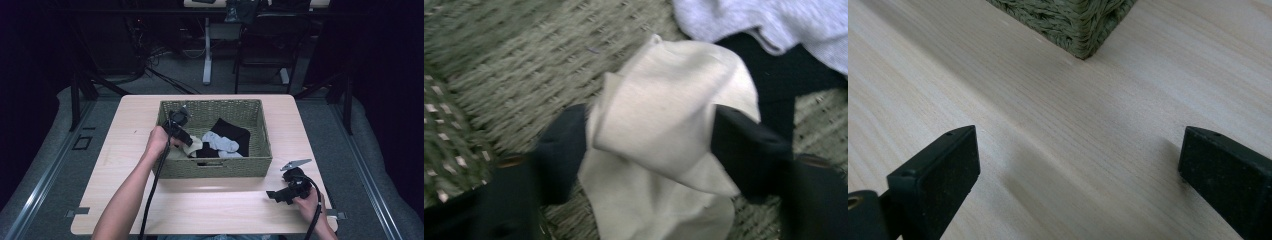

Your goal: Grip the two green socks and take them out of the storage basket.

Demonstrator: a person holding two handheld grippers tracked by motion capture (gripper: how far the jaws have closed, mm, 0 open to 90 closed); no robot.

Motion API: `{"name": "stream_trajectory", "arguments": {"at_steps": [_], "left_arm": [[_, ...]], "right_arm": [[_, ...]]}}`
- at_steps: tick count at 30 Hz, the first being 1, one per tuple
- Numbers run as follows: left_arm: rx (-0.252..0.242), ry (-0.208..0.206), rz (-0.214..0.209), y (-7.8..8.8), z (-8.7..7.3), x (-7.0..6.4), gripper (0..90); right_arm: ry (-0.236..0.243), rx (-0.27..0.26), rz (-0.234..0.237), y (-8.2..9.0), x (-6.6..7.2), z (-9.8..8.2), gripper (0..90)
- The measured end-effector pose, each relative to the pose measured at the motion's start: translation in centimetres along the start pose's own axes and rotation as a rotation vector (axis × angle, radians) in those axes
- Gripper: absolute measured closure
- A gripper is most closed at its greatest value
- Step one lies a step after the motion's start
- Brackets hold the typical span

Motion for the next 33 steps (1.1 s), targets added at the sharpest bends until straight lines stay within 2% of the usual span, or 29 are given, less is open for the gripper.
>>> {"name": "stream_trajectory", "arguments": {"at_steps": [5,6,7,8,10,20,25,33], "left_arm": [[0.004,-0.037,0.018,0.0,-0.1,-0.5,66.1],[0.004,-0.037,0.018,0.0,-0.1,-0.5,70.3],[-0.004,-0.050,0.023,0.1,-0.2,-0.6,70.3],[-0.010,-0.062,0.022,0.3,-0.3,-0.9,79.4],[-0.012,-0.067,0.022,0.5,-0.3,-0.9,83.0],[-0.097,-0.114,0.067,3.5,-0.1,-2.0,84.8],[-0.129,-0.115,0.078,4.8,-0.1,-2.1,84.8],[-0.152,-0.120,0.082,6.3,-0.3,-2.1,85.3]], "right_arm": [[-0.002,-0.007,-0.004,0.0,0.0,0.0,2.6],[-0.002,-0.007,-0.004,0.0,0.0,0.0,2.6],[0.001,0.001,0.006,0.1,0.0,0.0,2.6],[0.003,0.005,0.004,0.1,-0.1,0.0,2.6],[0.004,0.005,0.001,0.1,-0.1,-0.1,2.6],[0.003,0.007,-0.001,0.2,-0.1,-0.1,2.6],[0.005,0.005,0.000,0.2,-0.1,-0.1,2.6],[0.003,0.007,0.002,0.2,0.0,-0.1,2.6]]}}
Point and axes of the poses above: each handheld gripper's, and its own axes: y roughly backward along the jaws, z roughly out of its top, x roughly to its left, the point moved 3 cm from there along -y, roughly forward along the jaws, and after that the axes turned 15 degrees about -y, right-handed, at the moved point
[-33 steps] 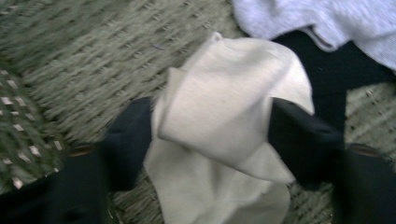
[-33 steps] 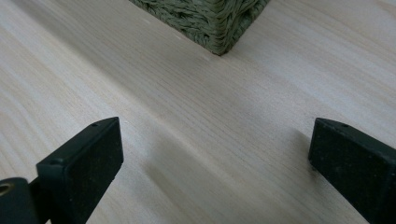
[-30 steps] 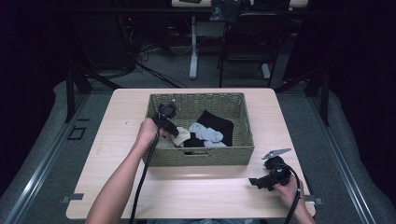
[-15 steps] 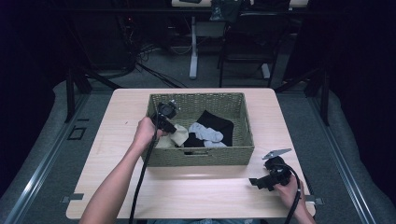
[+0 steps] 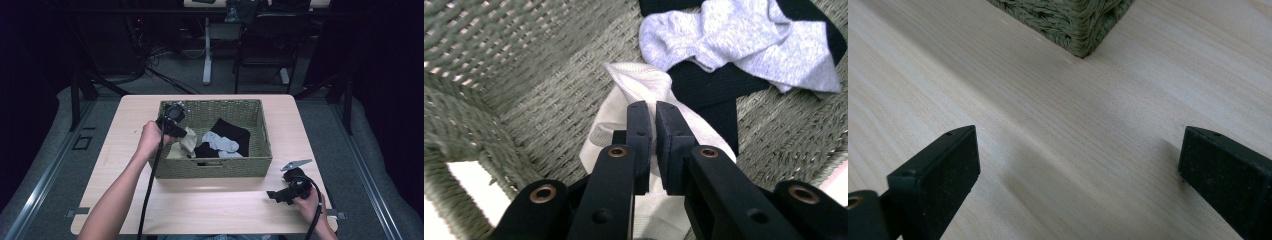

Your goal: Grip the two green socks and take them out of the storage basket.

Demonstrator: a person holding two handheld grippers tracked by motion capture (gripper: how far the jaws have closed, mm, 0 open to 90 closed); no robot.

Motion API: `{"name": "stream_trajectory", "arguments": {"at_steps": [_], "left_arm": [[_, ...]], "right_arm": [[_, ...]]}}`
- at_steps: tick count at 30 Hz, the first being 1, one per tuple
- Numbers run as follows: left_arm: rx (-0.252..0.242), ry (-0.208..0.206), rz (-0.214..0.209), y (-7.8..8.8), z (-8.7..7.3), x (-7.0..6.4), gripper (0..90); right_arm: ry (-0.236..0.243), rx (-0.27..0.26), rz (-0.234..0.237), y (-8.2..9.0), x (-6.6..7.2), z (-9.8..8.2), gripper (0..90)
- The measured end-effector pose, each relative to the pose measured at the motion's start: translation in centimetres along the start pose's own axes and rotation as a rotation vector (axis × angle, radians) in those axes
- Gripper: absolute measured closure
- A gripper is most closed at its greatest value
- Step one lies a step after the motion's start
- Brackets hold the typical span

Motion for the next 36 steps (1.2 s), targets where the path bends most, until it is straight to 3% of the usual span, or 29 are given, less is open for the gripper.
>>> {"name": "stream_trajectory", "arguments": {"at_steps": [15,29,36], "left_arm": [[-0.068,-0.027,0.046,3.4,0.7,-0.1,85.4],[-0.133,-0.037,0.042,4.8,1.3,0.1,85.5],[-0.183,-0.050,0.038,5.8,1.9,0.4,85.5]], "right_arm": [[-0.007,-0.009,0.006,-0.2,0.1,0.0,2.6],[-0.012,-0.015,0.001,-0.2,-0.1,0.0,2.7],[0.002,-0.012,-0.024,-0.2,-0.3,0.1,2.7]]}}
Point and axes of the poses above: each handheld gripper's, and its own axes: y roughly backward along the jaws, z roughly out of its top, x roughly to its left, the point moved 3 cm from there along -y, roughly forward along the jaws, and after that the axes turned 15 degrees about -y, right-handed, at the moved point
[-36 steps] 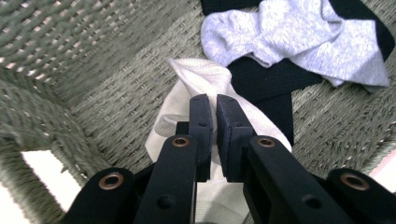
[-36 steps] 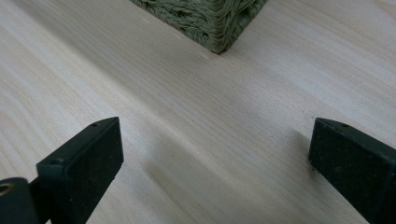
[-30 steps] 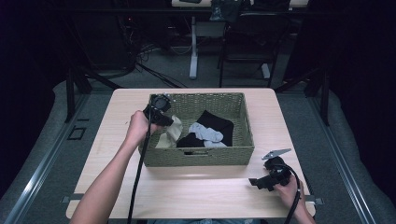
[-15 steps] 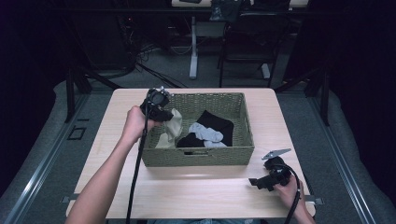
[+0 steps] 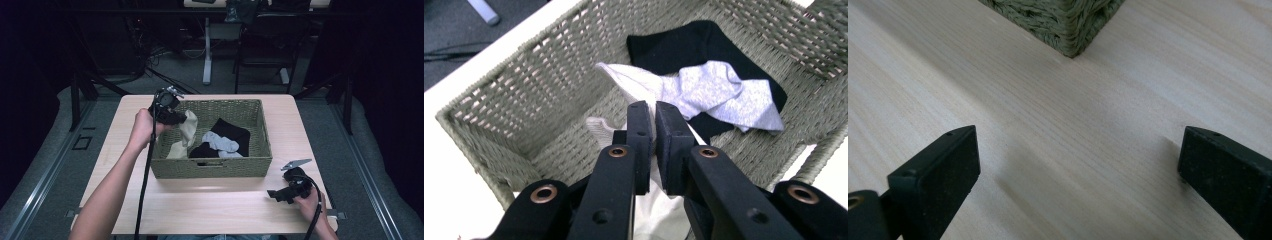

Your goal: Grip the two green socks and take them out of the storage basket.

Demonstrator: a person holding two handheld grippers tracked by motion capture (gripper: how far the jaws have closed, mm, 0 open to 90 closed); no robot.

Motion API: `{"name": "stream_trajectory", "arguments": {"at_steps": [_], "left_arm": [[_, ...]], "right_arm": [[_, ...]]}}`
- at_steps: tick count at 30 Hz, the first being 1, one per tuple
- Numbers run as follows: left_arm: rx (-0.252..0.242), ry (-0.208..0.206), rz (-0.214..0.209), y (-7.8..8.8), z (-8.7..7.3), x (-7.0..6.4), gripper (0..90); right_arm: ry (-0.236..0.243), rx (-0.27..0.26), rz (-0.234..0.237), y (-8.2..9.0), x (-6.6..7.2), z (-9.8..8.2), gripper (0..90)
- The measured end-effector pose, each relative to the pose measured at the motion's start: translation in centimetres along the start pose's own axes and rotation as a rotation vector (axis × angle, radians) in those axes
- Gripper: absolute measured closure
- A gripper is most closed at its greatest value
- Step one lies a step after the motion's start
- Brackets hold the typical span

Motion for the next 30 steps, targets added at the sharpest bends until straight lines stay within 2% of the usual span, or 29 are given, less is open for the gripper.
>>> {"name": "stream_trajectory", "arguments": {"at_steps": [6,7,11,14,16,17,20,30], "left_arm": [[-0.027,-0.010,-0.001,0.6,0.1,0.2,85.5],[-0.034,-0.009,-0.003,0.8,0.1,0.3,85.5],[-0.051,-0.005,0.001,1.5,-0.2,0.7,85.6],[-0.055,-0.004,0.010,2.3,-0.3,1.1,85.6],[-0.058,-0.006,0.023,2.9,-0.3,1.4,85.6],[-0.059,-0.007,0.030,3.3,-0.3,1.5,85.6],[-0.064,-0.006,0.042,4.2,-0.4,1.8,85.6],[-0.084,0.011,0.087,7.0,-1.1,2.6,85.6]], "right_arm": [[0.010,-0.022,-0.015,0.2,0.0,0.2,2.7],[0.007,-0.021,0.001,0.2,0.0,0.2,2.7],[0.006,-0.032,-0.016,0.2,-0.1,0.2,2.7],[0.007,-0.029,-0.022,0.1,-0.2,0.2,2.7],[0.000,-0.023,-0.010,0.0,-0.1,0.2,2.8],[-0.002,-0.031,-0.033,-0.1,-0.1,0.2,2.7],[0.005,-0.013,-0.025,-0.1,-0.1,0.2,2.7],[0.005,-0.015,-0.018,-0.2,0.0,0.2,2.8]]}}
Point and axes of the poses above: each handheld gripper's, and its own axes: y roughly backward along the jaws, z roughly out of its top, x roughly to its left, the point moved 3 cm from there along -y, roughly forward along the jaws, and after that the axes turned 15 degrees about -y, right-handed, at the moved point
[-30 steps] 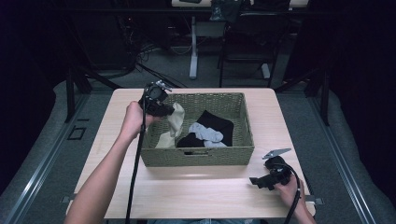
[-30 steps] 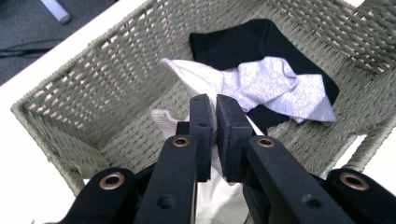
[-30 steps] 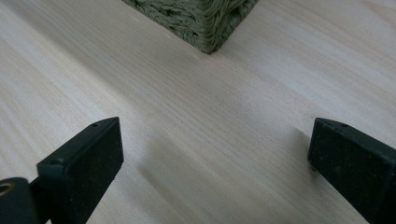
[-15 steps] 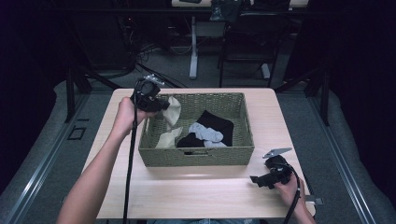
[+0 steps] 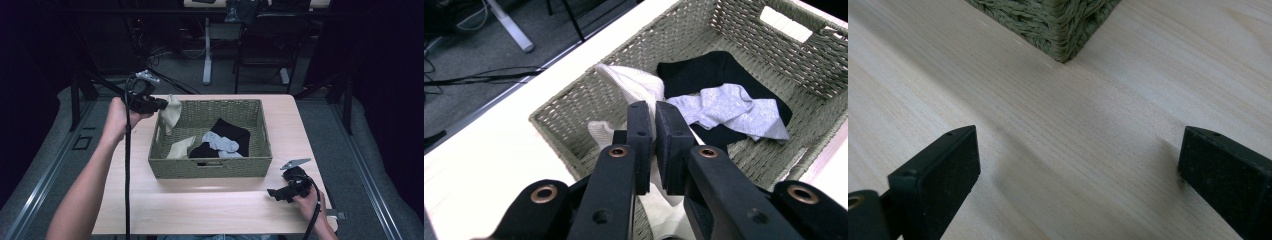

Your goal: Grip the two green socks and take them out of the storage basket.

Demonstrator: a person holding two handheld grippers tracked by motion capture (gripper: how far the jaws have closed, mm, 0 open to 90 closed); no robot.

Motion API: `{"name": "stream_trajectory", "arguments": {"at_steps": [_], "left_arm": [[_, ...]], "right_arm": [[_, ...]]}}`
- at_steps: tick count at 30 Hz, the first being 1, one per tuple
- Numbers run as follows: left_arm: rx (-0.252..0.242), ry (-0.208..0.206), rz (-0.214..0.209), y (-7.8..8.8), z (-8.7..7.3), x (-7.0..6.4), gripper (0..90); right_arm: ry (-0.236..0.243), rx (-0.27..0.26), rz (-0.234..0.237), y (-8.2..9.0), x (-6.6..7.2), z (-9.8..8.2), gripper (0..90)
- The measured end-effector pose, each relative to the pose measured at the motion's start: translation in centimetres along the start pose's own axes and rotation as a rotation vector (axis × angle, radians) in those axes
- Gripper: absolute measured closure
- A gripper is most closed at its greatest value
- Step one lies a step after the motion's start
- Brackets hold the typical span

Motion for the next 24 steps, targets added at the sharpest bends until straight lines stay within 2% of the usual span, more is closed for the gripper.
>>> {"name": "stream_trajectory", "arguments": {"at_steps": [9,13,16,24], "left_arm": [[-0.024,0.018,0.040,2.6,-1.0,0.9,85.6],[-0.016,0.033,0.061,3.5,-1.9,1.5,85.6],[-0.016,0.058,0.079,4.4,-3.0,2.2,85.5],[-0.007,0.095,0.122,6.0,-4.7,3.1,85.6]], "right_arm": [[0.009,0.002,-0.005,0.1,0.1,0.0,2.7],[0.016,-0.012,-0.008,0.1,0.2,0.1,2.8],[0.016,-0.012,-0.006,0.2,0.2,0.1,2.7],[0.021,-0.013,-0.001,0.2,0.3,0.1,2.8]]}}
Point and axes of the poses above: each handheld gripper's, and its own axes: y roughly backward along the jaws, z roughly out of its top, x roughly to its left, the point moved 3 cm from there along -y, roughly forward along the jaws, and after that the axes turned 15 degrees about -y, right-handed, at the moved point
